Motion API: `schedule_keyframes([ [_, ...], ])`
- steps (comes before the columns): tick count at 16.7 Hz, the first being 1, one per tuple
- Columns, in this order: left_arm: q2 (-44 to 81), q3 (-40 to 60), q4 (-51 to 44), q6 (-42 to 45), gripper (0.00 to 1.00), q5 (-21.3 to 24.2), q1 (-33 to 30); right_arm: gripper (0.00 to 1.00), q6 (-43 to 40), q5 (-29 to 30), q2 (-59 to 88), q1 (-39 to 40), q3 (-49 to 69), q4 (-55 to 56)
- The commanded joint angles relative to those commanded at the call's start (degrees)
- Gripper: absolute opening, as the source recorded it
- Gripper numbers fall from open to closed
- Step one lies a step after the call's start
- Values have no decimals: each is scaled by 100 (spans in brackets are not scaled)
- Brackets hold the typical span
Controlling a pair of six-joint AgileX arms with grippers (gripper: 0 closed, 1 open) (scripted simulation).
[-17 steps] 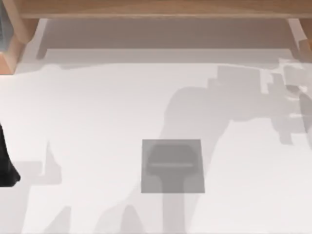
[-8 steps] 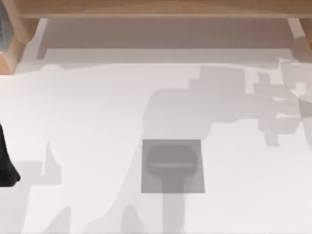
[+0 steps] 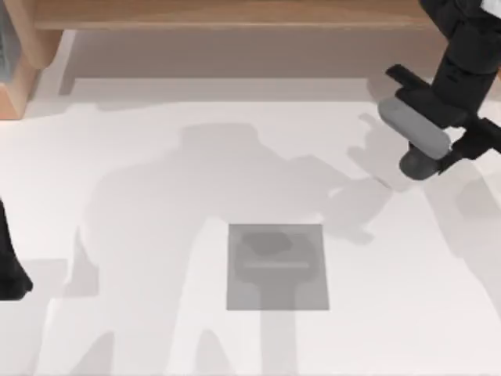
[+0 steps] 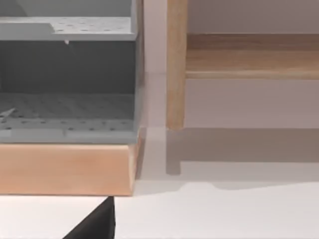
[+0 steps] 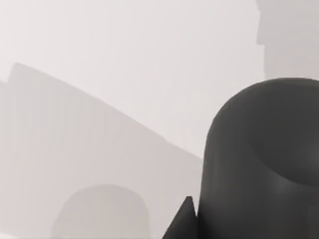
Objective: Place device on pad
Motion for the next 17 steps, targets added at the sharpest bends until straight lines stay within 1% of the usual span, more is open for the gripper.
schedule_keyframes([
  [2,0,0,0,0,100,0,0,0,-833,-97,-54,734,-251,160],
  [4,0,0,0,0,100,0,0,0,-1485,-133,-100,1412,-449,294],
  [7,0,0,0,0,100,0,0,0,-2107,-40,-148,2267,-569,422],
  [9,0,0,0,0,100,0,0,0,-2332,100,-154,2674,-531,464],
  [11,0,0,0,0,100,0,0,0,-2383,268,-148,2915,-435,478],
  [14,0,0,0,0,100,0,0,0,-2232,444,-179,2979,-342,502],
  [17,0,0,0,0,100,0,0,0,-2230,446,-180,2979,-341,502],
])
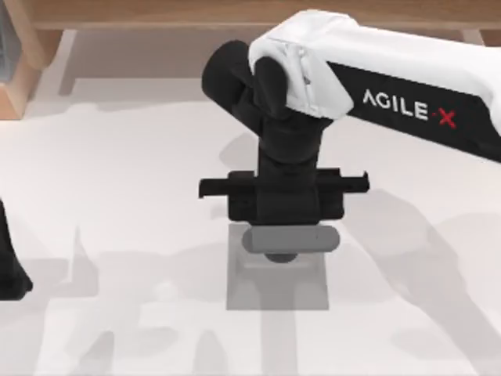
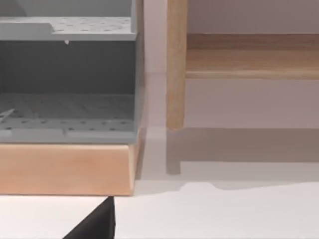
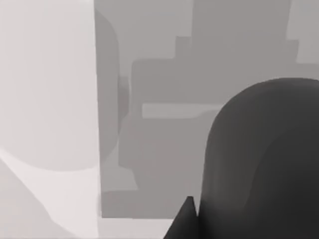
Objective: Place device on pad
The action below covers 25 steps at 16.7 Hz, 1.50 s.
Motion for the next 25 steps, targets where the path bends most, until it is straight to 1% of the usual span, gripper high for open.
schedule_keyframes([
  [3,0,0,0,0,100,0,0,0,34,5,30,34,-20,-10],
  [9,0,0,0,0,100,0,0,0,353,118,81,635,-119,213],
  [12,0,0,0,0,100,0,0,0,417,84,87,784,-224,485],
  [15,0,0,0,0,100,0,0,0,305,20,100,644,-361,734],
  [21,0,0,0,0,100,0,0,0,31,1,181,43,-665,906],
  [25,0,0,0,0,100,0,0,0,22,2,209,19,-695,905],
])
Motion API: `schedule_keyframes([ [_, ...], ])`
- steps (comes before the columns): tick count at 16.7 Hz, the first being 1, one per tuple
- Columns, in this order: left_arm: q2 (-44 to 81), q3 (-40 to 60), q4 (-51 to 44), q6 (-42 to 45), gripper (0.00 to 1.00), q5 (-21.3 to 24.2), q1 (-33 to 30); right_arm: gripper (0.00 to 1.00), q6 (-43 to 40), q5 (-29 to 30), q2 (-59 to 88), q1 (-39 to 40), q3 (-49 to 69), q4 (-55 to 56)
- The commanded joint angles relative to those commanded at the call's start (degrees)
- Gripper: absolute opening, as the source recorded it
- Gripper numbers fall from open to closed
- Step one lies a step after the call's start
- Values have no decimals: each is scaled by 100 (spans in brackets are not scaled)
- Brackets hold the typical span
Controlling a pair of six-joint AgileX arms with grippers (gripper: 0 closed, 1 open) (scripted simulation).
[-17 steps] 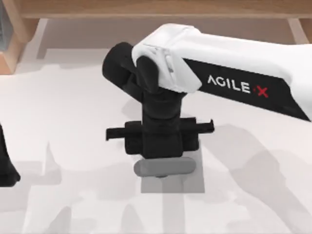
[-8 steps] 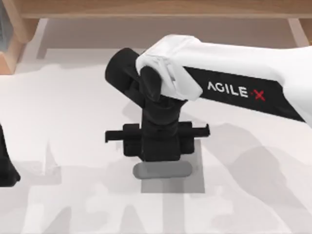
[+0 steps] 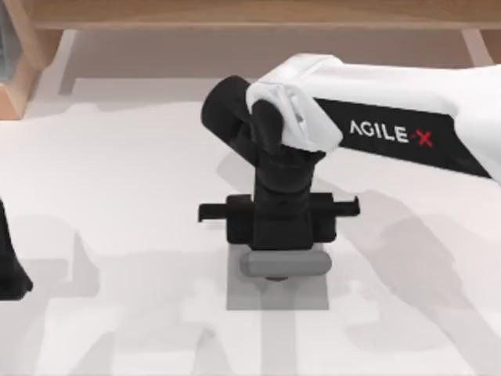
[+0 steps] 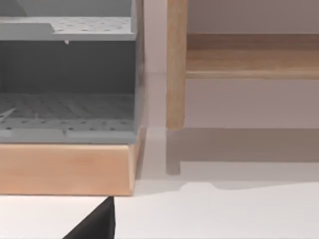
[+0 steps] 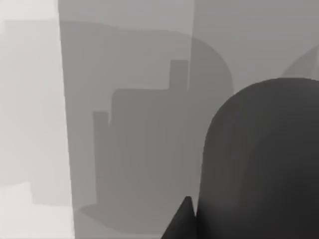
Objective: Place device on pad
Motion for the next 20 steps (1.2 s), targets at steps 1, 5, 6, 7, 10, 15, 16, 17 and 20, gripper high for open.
schedule_keyframes([
  [1,0,0,0,0,100,0,0,0,0,0,0,0,0,0],
  [5,0,0,0,0,100,0,0,30,0,0,0,0,0,0],
  [6,0,0,0,0,100,0,0,38,0,0,0,0,0,0],
  [7,0,0,0,0,100,0,0,45,0,0,0,0,0,0],
  [10,0,0,0,0,100,0,0,68,0,0,0,0,0,0],
  [15,0,0,0,0,100,0,0,100,0,0,0,0,0,0],
  [16,0,0,0,0,100,0,0,100,0,0,0,0,0,0],
  [17,0,0,0,0,100,0,0,100,0,0,0,0,0,0],
  [20,0,0,0,0,100,0,0,100,0,0,0,0,0,0],
])
